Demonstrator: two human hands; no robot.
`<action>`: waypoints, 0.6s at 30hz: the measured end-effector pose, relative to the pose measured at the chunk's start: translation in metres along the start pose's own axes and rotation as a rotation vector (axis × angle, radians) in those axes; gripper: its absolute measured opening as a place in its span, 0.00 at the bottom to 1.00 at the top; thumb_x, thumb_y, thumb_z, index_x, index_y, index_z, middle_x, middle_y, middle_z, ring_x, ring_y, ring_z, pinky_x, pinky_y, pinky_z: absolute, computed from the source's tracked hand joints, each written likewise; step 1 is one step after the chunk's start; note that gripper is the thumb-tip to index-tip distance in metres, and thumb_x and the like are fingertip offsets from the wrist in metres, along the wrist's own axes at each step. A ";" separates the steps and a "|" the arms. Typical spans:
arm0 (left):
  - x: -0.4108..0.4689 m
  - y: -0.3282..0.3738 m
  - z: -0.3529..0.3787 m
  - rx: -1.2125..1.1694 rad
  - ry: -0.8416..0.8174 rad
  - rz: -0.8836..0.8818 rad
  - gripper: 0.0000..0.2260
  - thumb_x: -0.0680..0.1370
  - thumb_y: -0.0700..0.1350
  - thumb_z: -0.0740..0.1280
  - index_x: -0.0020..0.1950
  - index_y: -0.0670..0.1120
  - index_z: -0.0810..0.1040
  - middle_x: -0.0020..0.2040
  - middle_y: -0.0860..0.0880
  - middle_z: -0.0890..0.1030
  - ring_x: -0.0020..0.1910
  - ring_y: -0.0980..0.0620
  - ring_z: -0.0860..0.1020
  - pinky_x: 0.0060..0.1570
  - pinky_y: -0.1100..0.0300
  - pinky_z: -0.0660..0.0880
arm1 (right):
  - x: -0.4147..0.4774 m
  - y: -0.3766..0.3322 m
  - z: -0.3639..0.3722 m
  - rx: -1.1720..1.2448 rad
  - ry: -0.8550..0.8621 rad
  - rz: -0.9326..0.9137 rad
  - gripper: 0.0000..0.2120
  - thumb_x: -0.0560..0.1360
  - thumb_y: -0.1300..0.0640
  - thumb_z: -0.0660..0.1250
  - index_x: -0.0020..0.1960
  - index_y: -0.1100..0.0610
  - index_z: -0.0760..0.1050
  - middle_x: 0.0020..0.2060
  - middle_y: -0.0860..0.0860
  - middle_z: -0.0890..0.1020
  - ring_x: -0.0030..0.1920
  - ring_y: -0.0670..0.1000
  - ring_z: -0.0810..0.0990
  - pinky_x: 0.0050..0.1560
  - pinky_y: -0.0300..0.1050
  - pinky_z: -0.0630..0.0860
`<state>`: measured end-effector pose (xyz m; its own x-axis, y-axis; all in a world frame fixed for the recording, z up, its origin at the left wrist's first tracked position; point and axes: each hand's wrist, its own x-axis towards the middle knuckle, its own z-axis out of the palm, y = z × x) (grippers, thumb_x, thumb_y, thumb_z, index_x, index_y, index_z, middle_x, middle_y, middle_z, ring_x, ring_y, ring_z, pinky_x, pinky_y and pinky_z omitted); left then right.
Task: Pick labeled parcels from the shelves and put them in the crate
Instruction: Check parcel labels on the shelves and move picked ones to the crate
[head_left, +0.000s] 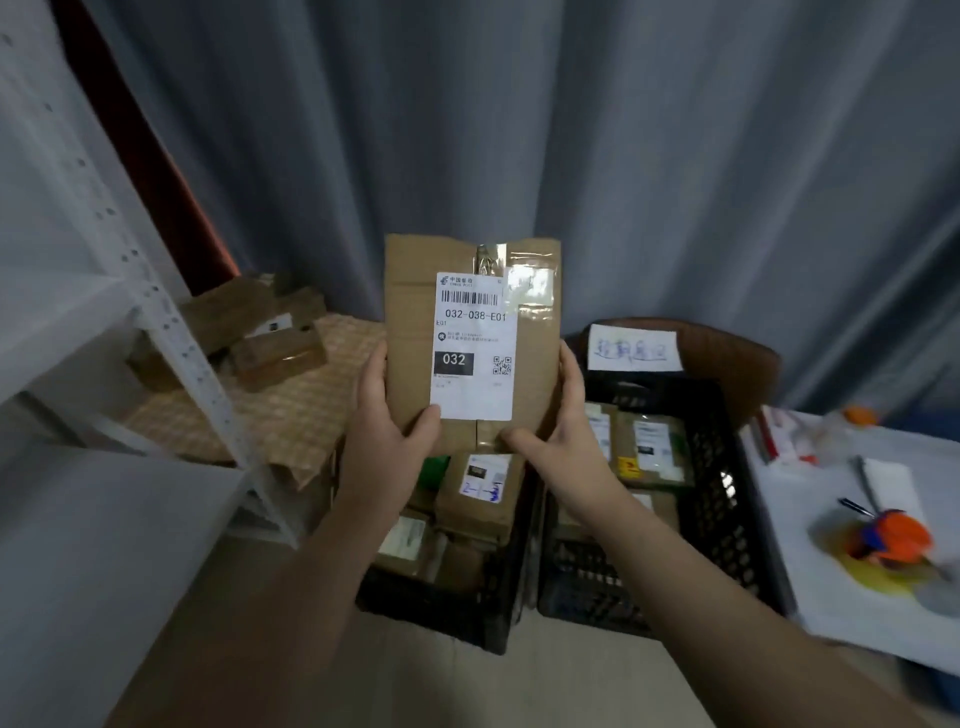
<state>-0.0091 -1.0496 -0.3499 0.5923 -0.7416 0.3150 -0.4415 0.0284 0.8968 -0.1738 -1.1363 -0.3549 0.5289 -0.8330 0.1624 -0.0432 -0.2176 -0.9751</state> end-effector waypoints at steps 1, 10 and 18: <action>-0.004 0.003 0.022 -0.015 -0.050 -0.013 0.33 0.74 0.43 0.68 0.75 0.56 0.57 0.69 0.53 0.68 0.66 0.54 0.70 0.63 0.47 0.72 | -0.006 0.010 -0.022 0.018 0.022 0.033 0.46 0.68 0.57 0.73 0.69 0.29 0.47 0.70 0.43 0.61 0.71 0.48 0.64 0.65 0.57 0.72; -0.054 0.008 0.207 -0.123 -0.330 -0.286 0.26 0.78 0.42 0.67 0.74 0.50 0.61 0.62 0.56 0.73 0.61 0.56 0.73 0.58 0.57 0.71 | -0.057 0.086 -0.202 0.088 0.060 0.307 0.44 0.73 0.66 0.70 0.76 0.40 0.48 0.63 0.39 0.70 0.60 0.42 0.73 0.46 0.36 0.78; -0.085 -0.018 0.289 -0.021 -0.561 -0.482 0.29 0.76 0.45 0.69 0.73 0.59 0.60 0.66 0.56 0.71 0.64 0.54 0.69 0.63 0.50 0.71 | -0.079 0.151 -0.258 0.081 0.052 0.526 0.39 0.76 0.65 0.67 0.72 0.38 0.49 0.55 0.35 0.70 0.56 0.41 0.72 0.41 0.31 0.77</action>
<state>-0.2457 -1.1808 -0.4828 0.2807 -0.9060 -0.3167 -0.2028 -0.3785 0.9031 -0.4411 -1.2344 -0.4757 0.4102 -0.8436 -0.3465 -0.2250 0.2746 -0.9349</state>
